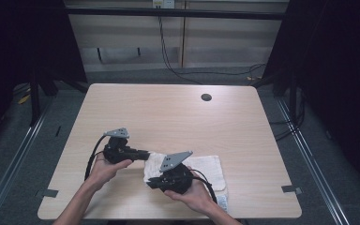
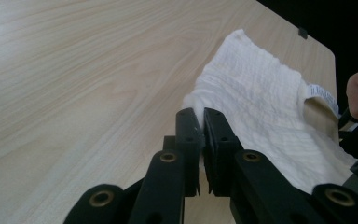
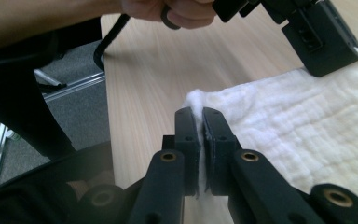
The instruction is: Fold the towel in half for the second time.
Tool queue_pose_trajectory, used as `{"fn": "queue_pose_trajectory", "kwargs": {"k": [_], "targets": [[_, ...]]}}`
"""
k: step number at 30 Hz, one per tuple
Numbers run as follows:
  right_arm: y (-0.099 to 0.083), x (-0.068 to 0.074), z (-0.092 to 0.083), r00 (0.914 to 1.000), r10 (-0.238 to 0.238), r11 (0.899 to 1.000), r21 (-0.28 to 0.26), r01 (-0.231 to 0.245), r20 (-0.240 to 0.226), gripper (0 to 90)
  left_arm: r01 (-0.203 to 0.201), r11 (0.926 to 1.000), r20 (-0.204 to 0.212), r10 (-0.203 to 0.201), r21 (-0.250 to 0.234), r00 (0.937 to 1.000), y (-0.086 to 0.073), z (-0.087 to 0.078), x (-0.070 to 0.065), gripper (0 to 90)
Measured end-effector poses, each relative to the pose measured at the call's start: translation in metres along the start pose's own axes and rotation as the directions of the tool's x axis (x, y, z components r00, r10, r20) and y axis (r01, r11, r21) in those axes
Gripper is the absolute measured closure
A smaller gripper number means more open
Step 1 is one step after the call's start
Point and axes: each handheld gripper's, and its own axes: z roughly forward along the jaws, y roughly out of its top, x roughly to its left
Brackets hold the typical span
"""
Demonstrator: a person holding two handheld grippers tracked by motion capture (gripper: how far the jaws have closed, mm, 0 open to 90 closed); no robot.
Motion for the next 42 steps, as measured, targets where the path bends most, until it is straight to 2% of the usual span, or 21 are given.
{"fn": "queue_pose_trajectory", "kwargs": {"k": [8, 18, 23, 26, 29, 32, 34, 36, 39, 42], "targets": [[0.015, -0.002, -0.002, 1.0000, -0.008, 1.000, -0.030, 0.008, -0.002, 85.5, -0.011, 0.9998, -0.032, 0.011, -0.018, 0.9994, 0.006, -0.012, 0.000, 85.6], [0.034, -0.001, 0.002, 0.9999, -0.013, 0.999, -0.052, 0.013, -0.005, 85.5, 0.010, 0.9998, -0.075, -0.011, -0.016, 0.9972, 0.004, -0.023, 0.004, 85.7], [0.039, -0.001, 0.016, 0.9992, -0.006, 0.998, -0.057, 0.004, -0.040, 85.5, 0.028, 0.9994, -0.094, -0.030, -0.021, 0.9951, -0.006, -0.038, 0.011, 85.6], [0.042, 0.000, 0.020, 0.9985, -0.010, 0.998, -0.061, 0.006, -0.054, 85.5, 0.027, 0.9991, -0.102, -0.030, -0.032, 0.9943, -0.005, -0.043, 0.011, 85.6], [0.049, 0.005, 0.026, 0.9972, -0.023, 0.997, -0.074, 0.017, -0.072, 85.5, 0.009, 0.9986, -0.102, -0.015, -0.052, 0.9947, -0.001, -0.060, 0.009, 85.6], [0.051, 0.008, 0.030, 0.9960, -0.029, 0.997, -0.080, 0.022, -0.084, 85.5, 0.000, 0.9991, -0.113, -0.005, -0.043, 0.9936, -0.002, -0.067, 0.009, 85.6], [0.054, 0.010, 0.034, 0.9954, -0.030, 0.996, -0.091, 0.022, -0.091, 85.5, -0.001, 0.9991, -0.124, -0.004, -0.042, 0.9922, -0.001, -0.072, 0.008, 85.6], [0.063, 0.014, 0.036, 0.9941, -0.040, 0.993, -0.117, 0.028, -0.101, 85.6, 0.013, 0.9987, -0.115, -0.018, -0.049, 0.9932, 0.004, -0.078, 0.008, 85.6], [0.070, 0.016, 0.036, 0.9937, -0.056, 0.991, -0.124, 0.044, -0.097, 85.6, 0.001, 0.9993, -0.133, -0.006, -0.037, 0.9911, 0.009, -0.078, 0.005, 85.6], [0.073, 0.015, 0.034, 0.9946, -0.049, 0.989, -0.144, 0.035, -0.092, 85.6, -0.002, 0.9997, -0.142, -0.001, -0.023, 0.9898, 0.011, -0.074, 0.006, 85.7]]}}
